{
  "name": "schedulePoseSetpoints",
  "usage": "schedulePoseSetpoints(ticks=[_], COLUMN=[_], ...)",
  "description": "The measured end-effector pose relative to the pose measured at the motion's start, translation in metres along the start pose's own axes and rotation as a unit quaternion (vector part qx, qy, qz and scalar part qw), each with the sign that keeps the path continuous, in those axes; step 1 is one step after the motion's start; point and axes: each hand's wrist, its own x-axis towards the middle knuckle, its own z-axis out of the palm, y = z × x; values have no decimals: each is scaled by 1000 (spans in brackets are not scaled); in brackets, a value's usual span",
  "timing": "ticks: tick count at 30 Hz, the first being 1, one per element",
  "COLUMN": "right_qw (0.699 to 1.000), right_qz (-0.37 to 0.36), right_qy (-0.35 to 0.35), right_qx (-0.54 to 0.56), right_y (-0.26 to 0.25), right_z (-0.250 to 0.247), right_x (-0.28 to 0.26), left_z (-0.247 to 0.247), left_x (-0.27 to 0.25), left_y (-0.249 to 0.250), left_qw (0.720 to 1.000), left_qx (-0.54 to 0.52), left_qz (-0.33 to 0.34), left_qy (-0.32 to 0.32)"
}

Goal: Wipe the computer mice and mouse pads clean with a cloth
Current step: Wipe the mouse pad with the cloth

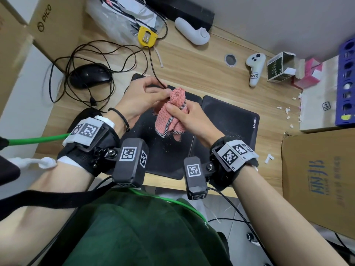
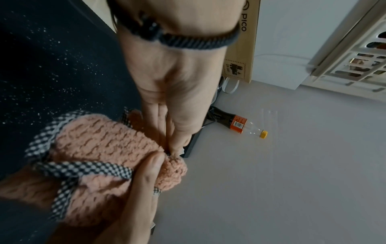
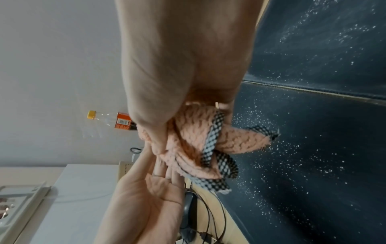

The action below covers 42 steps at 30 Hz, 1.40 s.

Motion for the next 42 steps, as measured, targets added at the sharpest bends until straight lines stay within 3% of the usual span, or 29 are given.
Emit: schedulePoseSetpoints(ticks=[8,16,21,28,34,42], right_qw=[1000,996,999,1000,999,997], right_qz=[-18,2,16,-4,-32,-13], right_qy=[7,17,0,14,1,59], right_qx=[-25,-83,-32,-15,-5,-48], right_y=[5,19,16,8,2,21], right_z=[-2,2,0,-3,-7,-8], right_x=[-2,-2,-4,-4,-2,-5], left_z=[2,3,0,7,9,13], left_x=[0,-5,-7,-11,-5,-5], left_y=[2,-2,-3,-6,-2,-7], left_qw=[999,999,998,1000,999,998], left_qx=[-21,-18,-39,3,-18,-10], left_qz=[16,-29,-35,-26,-9,-30], left_qy=[39,-21,22,-5,50,52])
